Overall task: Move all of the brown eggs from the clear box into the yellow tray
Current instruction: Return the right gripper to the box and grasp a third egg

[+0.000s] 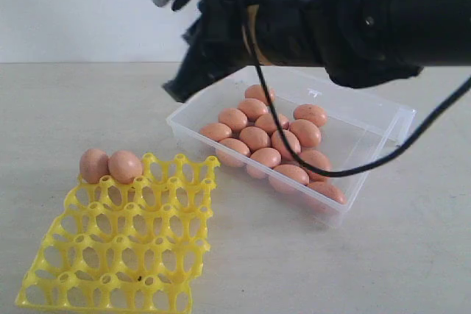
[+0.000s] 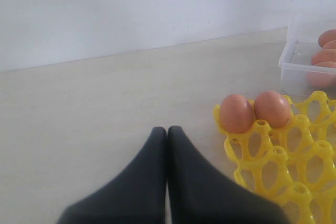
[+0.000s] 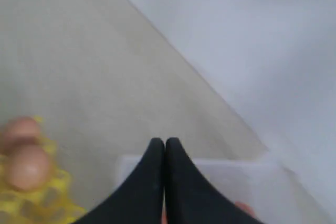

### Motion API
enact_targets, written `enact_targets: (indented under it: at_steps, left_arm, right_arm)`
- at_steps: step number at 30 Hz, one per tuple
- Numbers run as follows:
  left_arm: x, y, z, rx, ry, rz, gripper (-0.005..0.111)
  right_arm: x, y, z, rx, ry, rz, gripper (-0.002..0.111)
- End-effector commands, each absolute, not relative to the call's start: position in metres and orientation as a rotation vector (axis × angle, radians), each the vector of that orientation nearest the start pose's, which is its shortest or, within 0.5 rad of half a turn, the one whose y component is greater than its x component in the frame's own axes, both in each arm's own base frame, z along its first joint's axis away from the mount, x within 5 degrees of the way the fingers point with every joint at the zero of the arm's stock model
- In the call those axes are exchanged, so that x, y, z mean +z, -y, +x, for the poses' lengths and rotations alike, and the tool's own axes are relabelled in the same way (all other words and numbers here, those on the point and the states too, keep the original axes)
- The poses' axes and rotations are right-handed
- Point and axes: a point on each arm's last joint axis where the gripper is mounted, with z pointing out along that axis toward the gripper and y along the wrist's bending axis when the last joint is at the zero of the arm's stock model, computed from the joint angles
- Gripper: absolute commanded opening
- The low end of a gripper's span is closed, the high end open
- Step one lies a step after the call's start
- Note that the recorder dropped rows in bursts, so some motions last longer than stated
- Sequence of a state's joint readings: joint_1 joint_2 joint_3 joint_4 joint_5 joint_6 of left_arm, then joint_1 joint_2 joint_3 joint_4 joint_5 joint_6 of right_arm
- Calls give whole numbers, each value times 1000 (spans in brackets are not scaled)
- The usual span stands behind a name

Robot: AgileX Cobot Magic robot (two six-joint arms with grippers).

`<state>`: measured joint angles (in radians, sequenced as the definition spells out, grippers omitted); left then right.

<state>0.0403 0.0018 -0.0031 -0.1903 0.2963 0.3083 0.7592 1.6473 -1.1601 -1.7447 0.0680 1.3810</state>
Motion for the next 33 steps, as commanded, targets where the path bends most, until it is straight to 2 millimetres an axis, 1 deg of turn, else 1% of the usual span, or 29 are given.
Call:
enact_targets:
  at_steps: [1, 2, 3, 4, 6, 7, 8, 9, 10, 12, 14, 16, 18, 20, 23, 25, 27, 30, 33]
  left_arm:
    - [188, 3, 55, 74, -1763, 122, -4]
    - [188, 3, 55, 74, -1763, 122, -4]
    - [188, 3, 55, 74, -1763, 122, -4]
    - [188, 3, 55, 74, -1763, 122, -4]
    - [188, 3, 55, 74, -1763, 122, -4]
    - [188, 3, 55, 74, -1763, 122, -4]
    - [188, 3, 55, 74, -1763, 122, -4]
    - [188, 3, 55, 74, -1763, 122, -4]
    - [188, 3, 55, 74, -1763, 122, -4]
    - [188, 3, 55, 74, -1763, 122, -4]
    - [188, 3, 55, 74, -1763, 122, -4]
    - [188, 3, 55, 74, -1763, 122, -4]
    - [188, 3, 55, 74, -1763, 122, -4]
    - [188, 3, 55, 74, -1763, 122, -4]
    - [188, 3, 55, 74, -1763, 122, -4]
    - [188, 3, 55, 74, -1763, 122, -4]
    - [188, 3, 55, 74, -1763, 122, -4]
    - [188, 3, 55, 74, -1763, 122, -4]
    - [188, 3, 55, 74, -1763, 122, -4]
  right_arm:
    - [290, -212, 274, -544, -1706, -964, 0]
    - [286, -196, 271, -720, -1829, -908, 0]
    - [279, -177, 270, -839, -1987, -842, 0]
    - [272, -165, 270, -850, -2118, -807, 0]
    - [260, -148, 273, -756, -2356, -806, 0]
    - [255, -139, 275, -664, -2478, -834, 0]
    - [251, -133, 277, -540, -2587, -859, 0]
    - [253, -129, 279, -423, -2653, -863, 0]
    - [255, -125, 283, -268, -2716, -853, 0]
    - [265, -121, 291, 21, -2754, -822, 0]
    - [279, -121, 303, 249, -2722, -740, 0]
    - [288, -125, 312, 343, -2673, -762, 0]
    - [293, -130, 321, 367, -2654, -777, 7]
    - [290, -139, 329, 373, -2682, -821, 21]
    - [274, -147, 343, 351, -2748, -876, 44]
    - [261, -148, 352, 320, -2818, -890, 54]
    - [246, -148, 359, 287, -2888, -913, 55]
    - [227, -149, 368, 241, -2933, -939, 55]
    - [214, -149, 374, 208, -2939, -941, 55]
